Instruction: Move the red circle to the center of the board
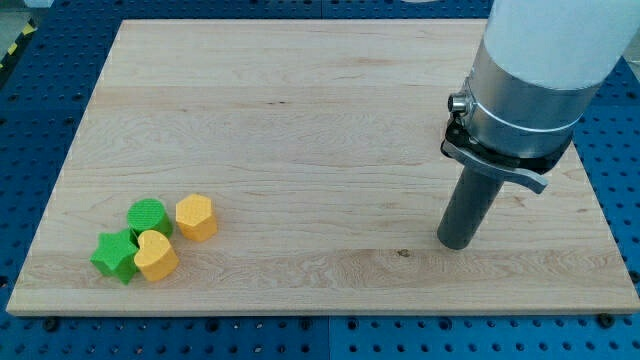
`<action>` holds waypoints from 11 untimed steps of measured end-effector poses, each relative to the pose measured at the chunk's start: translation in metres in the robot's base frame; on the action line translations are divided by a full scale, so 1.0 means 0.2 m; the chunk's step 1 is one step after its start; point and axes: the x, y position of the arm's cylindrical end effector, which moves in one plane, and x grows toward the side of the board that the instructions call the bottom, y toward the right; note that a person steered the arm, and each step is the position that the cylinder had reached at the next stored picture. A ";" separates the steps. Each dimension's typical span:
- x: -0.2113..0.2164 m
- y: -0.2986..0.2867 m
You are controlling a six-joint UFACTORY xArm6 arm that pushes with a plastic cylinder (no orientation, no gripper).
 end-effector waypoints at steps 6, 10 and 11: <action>-0.36 0.60; -0.64 0.88; -0.70 0.74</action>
